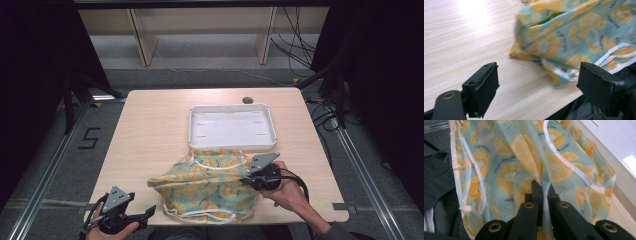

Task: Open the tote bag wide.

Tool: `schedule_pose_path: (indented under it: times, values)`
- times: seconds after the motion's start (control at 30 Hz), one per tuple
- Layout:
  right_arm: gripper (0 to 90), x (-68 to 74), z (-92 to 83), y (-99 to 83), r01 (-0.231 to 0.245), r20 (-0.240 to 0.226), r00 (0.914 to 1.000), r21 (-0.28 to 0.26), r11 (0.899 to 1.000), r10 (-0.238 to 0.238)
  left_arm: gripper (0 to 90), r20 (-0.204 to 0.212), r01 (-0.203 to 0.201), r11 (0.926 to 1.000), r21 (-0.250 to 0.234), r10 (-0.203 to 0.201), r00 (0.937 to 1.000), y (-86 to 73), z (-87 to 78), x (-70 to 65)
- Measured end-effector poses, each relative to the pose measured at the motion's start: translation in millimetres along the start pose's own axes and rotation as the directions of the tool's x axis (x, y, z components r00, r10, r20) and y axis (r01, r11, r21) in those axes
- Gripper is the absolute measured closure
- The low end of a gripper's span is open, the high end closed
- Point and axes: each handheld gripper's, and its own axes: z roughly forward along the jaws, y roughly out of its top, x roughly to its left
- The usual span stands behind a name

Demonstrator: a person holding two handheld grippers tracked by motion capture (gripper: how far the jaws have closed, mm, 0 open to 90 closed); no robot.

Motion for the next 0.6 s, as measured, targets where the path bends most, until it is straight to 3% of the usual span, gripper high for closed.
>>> schedule_pose_path:
  times: [0.03,0.13,0.17,0.2,0.3,0.4,0.43,0.47,0.5,0.6]
  values:
    - [90.0,0.0,0.0,0.0,0.000,0.000,1.0000,0.000,1.000,0.000,16.3,-0.002,-0.019,0.9998,0.000,0.019,0.9998,0.5,-0.4,0.9]
    - [90.0,-7.1,-8.3,-10.3,0.009,-0.006,0.9999,0.002,1.000,-0.009,16.3,0.000,-0.020,0.9998,0.000,0.020,0.9998,0.3,-0.3,0.9]
    - [90.0,-9.0,-11.0,-14.3,-0.016,0.005,0.9999,-0.002,1.000,0.016,16.3,0.002,-0.022,0.9998,0.000,0.022,0.9998,0.6,-0.3,0.9]
    - [90.0,-11.3,-13.4,-18.0,-0.019,0.008,0.9998,-0.002,1.000,0.019,16.3,0.004,-0.004,1.0000,-0.003,0.004,1.0000,0.3,0.2,-0.1]
    - [90.0,-17.1,-21.1,-27.9,-0.035,0.009,0.9993,0.003,0.999,0.035,16.2,0.005,-0.005,1.0000,0.002,0.005,1.0000,0.1,0.6,0.0]
    - [90.0,-21.2,-26.9,-35.7,-0.038,0.018,0.9991,-0.005,0.999,0.038,16.2,0.004,-0.038,0.9990,0.025,0.038,0.9993,0.9,-1.4,1.6]
    - [90.0,-22.3,-29.1,-37.8,-0.042,0.018,0.9990,-0.006,0.999,0.042,16.2,0.007,-0.025,0.9997,0.002,0.025,0.9996,0.7,0.4,0.6]
    - [90.0,-23.6,-30.6,-39.6,-0.037,0.018,0.9992,-0.009,0.999,0.037,16.2,0.010,-0.049,0.9982,0.035,0.049,0.9988,1.0,-1.5,2.2]
    - [90.0,-25.3,-32.9,-42.8,-0.045,0.025,0.9987,-0.012,0.999,0.045,16.2,0.008,-0.025,0.9995,0.021,0.024,0.9997,0.5,0.1,0.7]
    - [90.0,-29.6,-38.5,-50.5,-0.052,0.026,0.9983,-0.013,0.999,0.052,15.9,0.019,-0.011,0.9999,-0.003,0.011,0.9998,1.2,2.5,-2.1]
